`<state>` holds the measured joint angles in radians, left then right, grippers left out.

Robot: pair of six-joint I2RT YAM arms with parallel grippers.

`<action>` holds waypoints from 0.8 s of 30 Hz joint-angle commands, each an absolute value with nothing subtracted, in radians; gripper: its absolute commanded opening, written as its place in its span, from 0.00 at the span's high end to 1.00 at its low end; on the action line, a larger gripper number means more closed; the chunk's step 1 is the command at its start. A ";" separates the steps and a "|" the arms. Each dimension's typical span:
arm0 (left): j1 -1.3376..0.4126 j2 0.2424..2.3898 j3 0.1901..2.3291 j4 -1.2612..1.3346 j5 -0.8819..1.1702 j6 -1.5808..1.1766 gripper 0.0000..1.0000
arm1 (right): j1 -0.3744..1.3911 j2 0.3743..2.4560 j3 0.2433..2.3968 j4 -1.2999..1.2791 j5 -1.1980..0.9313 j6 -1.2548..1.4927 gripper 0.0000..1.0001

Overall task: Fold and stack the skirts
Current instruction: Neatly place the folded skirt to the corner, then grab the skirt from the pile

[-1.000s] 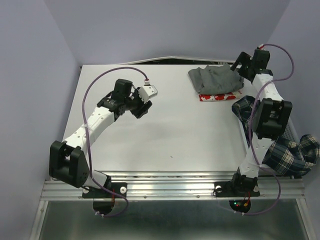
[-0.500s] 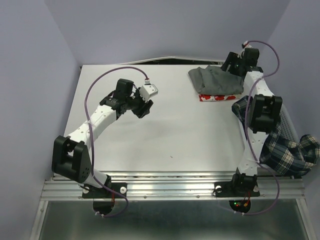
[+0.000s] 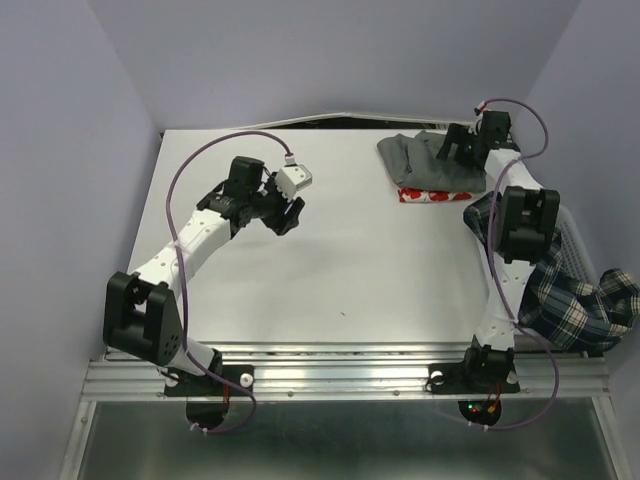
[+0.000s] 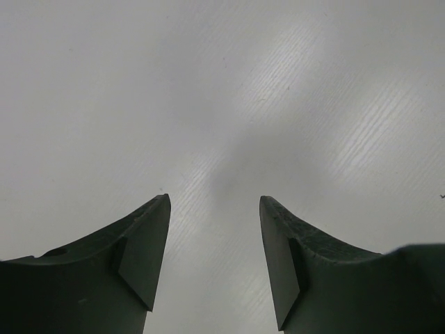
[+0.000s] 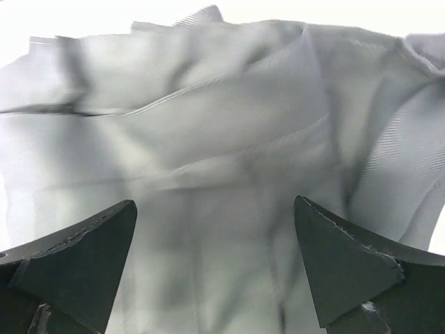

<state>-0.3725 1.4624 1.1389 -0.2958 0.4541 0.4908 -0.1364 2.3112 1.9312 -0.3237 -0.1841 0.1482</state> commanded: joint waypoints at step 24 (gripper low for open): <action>-0.364 1.312 1.131 -0.238 0.543 0.374 0.30 | -0.383 1.393 1.576 -1.157 0.073 -0.607 0.00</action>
<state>-0.3645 1.3640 1.1389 -0.2726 0.4950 0.4049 -0.3279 1.4708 1.6783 -1.0161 -0.0555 -0.4576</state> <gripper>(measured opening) 0.691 0.999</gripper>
